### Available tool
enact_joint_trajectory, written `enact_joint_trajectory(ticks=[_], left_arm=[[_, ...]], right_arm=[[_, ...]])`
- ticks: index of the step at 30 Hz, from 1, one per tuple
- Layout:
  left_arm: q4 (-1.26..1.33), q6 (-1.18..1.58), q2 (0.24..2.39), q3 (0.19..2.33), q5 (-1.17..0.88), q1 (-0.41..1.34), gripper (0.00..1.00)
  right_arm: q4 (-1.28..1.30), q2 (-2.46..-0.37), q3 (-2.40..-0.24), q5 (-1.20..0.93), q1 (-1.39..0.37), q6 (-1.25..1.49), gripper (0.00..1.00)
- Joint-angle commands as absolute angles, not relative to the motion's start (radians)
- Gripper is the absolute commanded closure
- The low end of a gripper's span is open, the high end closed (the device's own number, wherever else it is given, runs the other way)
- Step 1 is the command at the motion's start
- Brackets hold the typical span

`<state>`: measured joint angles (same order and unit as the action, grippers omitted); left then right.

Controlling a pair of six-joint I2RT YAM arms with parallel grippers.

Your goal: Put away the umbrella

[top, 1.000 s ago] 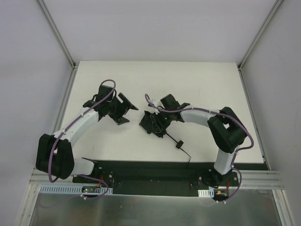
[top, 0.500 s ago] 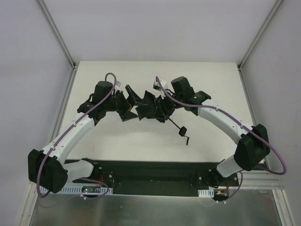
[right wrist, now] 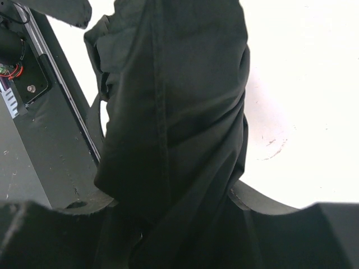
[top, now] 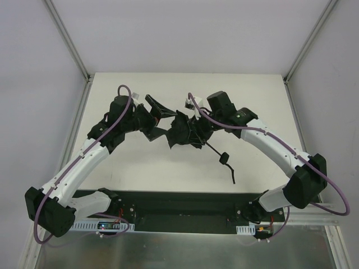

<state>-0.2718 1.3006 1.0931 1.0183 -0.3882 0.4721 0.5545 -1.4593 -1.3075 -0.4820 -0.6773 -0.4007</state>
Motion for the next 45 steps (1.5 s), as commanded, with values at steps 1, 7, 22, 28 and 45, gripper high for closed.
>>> enact_joint_trajectory(ticks=[1, 7, 22, 28, 45], left_arm=[[-0.287, 1.364, 1.12, 1.078, -0.362, 0.497, 0.03], [-0.288, 1.397, 1.164, 1.086, -0.353, 0.528, 0.04], [-0.291, 1.398, 1.253, 1.167, -0.321, 0.545, 0.19], [-0.276, 1.382, 1.262, 1.178, -0.356, 0.551, 0.16], [-0.207, 1.411, 1.238, 1.15, -0.388, 0.565, 0.36]], right_arm=[[0.545, -1.399, -1.37, -0.488, -0.689, -0.417, 1.0], [0.555, -1.405, -1.41, -0.486, -0.698, -0.407, 1.0], [0.587, -1.43, -1.48, -0.563, -0.744, -0.396, 1.0], [0.589, -1.453, -1.493, -0.583, -0.758, -0.38, 1.0], [0.656, -1.529, -1.575, -0.506, -0.793, -0.328, 1.0]])
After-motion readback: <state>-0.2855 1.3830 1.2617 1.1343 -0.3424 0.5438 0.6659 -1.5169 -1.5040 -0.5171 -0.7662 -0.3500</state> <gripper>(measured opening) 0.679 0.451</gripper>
